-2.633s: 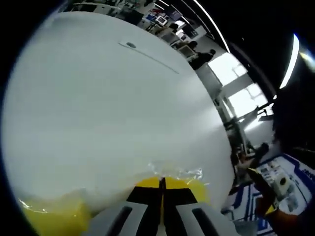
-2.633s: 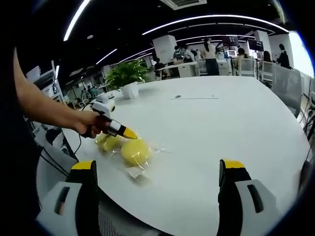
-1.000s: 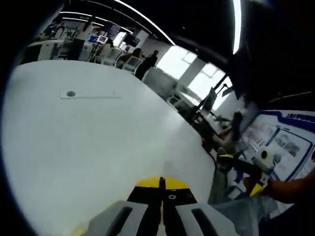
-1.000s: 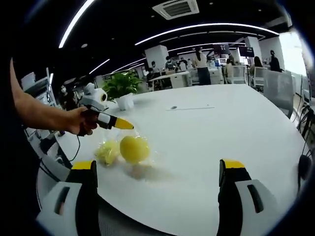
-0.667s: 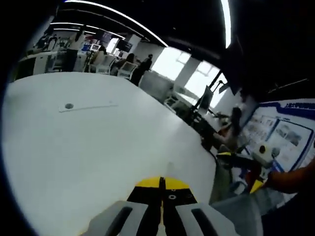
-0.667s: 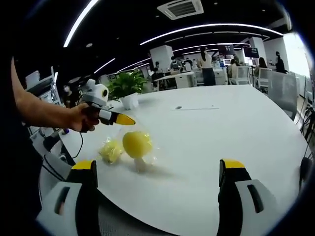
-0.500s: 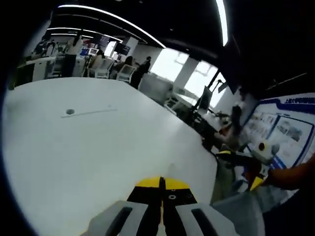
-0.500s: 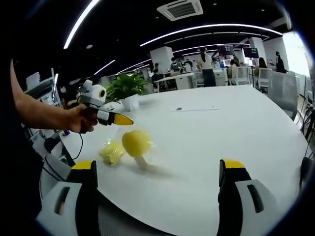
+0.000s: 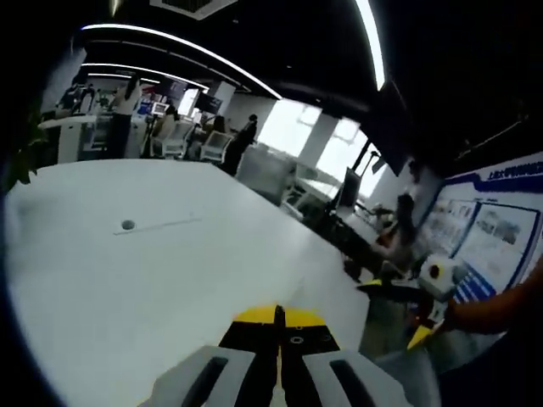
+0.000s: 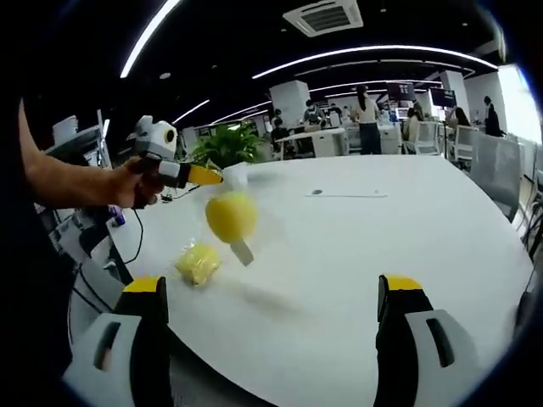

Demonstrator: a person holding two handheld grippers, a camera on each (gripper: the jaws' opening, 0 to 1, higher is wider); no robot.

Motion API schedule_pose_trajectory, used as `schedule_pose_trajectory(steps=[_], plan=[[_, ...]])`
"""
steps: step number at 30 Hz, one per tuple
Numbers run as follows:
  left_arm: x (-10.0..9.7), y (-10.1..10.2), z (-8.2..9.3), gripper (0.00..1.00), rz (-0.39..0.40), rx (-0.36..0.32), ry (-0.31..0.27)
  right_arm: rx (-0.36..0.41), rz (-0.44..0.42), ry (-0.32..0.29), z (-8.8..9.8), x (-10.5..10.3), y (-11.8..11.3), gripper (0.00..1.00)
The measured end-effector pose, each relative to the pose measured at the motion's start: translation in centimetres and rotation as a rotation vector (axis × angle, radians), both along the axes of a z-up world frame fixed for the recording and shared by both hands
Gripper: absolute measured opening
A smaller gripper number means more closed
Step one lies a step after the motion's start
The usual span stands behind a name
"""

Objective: Compare the silicone blocks by pressing each to a similar depth, holding the contact briefly, and releasing to observe deformation and rebound differences across the visible hardness samples.

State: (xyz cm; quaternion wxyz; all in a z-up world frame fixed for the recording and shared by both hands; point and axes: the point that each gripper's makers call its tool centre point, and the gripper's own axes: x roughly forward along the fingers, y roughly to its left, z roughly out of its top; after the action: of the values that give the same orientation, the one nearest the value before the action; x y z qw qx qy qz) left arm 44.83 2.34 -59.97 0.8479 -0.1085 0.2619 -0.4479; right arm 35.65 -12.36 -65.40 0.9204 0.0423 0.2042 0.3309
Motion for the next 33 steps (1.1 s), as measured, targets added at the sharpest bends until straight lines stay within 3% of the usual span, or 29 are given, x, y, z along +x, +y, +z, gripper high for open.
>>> schedule_pose_trajectory(steps=[12,22,33], plan=[[0.4,0.8,4.8,0.00,0.003,-0.050,-0.059,0.007,0.043,-0.052,2.4,2.3,0.9,0.96],[0.0,1.2,7.0,0.00,-0.033,-0.106,-0.074,0.054,0.075,-0.099,4.7,4.2,1.7,0.96],[-0.5,0.9,9.4,0.00,-0.053,-0.171,-0.078,0.068,0.109,-0.131,5.8,5.5,2.5,0.96]])
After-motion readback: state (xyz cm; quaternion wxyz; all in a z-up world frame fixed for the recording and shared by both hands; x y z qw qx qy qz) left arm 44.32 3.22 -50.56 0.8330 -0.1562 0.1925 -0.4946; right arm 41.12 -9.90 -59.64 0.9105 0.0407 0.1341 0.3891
